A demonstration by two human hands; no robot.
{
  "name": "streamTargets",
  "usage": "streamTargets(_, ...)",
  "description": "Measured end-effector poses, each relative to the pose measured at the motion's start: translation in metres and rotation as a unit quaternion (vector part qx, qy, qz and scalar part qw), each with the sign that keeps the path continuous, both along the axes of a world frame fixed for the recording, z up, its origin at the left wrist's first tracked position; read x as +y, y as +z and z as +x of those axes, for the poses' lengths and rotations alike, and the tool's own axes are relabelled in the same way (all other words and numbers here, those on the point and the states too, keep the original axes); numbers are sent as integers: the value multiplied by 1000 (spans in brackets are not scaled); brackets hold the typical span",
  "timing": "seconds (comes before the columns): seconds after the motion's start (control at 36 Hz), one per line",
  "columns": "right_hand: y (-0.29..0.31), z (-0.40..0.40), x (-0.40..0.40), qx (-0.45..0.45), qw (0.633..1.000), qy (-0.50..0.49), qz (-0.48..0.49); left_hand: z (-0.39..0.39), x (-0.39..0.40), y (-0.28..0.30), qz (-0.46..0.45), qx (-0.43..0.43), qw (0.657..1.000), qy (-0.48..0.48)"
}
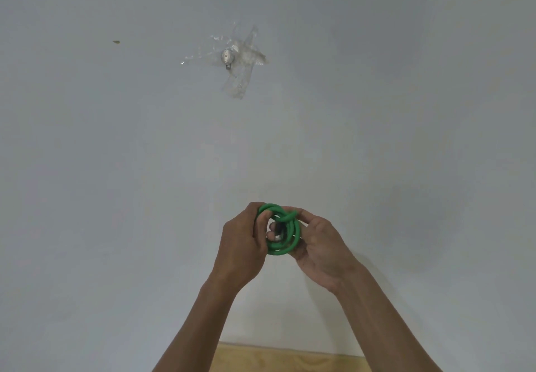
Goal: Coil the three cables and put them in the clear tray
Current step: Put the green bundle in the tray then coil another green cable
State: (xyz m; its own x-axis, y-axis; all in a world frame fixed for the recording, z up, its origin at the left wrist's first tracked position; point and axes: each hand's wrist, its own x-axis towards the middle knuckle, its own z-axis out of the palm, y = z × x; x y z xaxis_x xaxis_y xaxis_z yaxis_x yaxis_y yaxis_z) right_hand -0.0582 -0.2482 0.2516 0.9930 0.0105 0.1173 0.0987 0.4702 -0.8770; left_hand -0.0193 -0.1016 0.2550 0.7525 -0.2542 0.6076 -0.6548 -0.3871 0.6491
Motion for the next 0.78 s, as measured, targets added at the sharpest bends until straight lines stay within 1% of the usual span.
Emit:
streamTargets(0.08, 2, -1, -2, -10, 999, 14, -29, -2, -3, 1, -4, -3, 1000, 9)
streamTargets(0.19, 0, -3, -6, -12, 999, 37, -19, -4, -7, 1, 3, -9, 1000, 7)
streamTargets(0.31, -1, -4, -20, 7, 994, 110, -8, 2, -6, -3, 11, 14, 1000, 24)
streamTargets(0.36, -2, -5, -20, 3, 991, 130, -16, 4, -7, -5, 18, 31, 999, 33)
streamTargets(0.42, -4, -6, -14, -24, 992, 106, -60, 4, -9, -7, 24, 36, 998, 39)
streamTargets(0.47, -6, -7, -5, -57, 992, 58, -95, 4, -12, -6, 35, 30, 998, 44)
streamTargets(0.58, -12, -5, 7, -63, 984, -60, -154, 5, -13, -3, 42, 42, 998, 37)
streamTargets(0.72, -17, -3, 14, -60, 952, -152, -260, 3, -6, 0, 53, 49, 997, 33)
streamTargets(0.78, -17, -3, 15, -61, 929, -179, -317, 2, -3, 0, 51, 60, 996, 35)
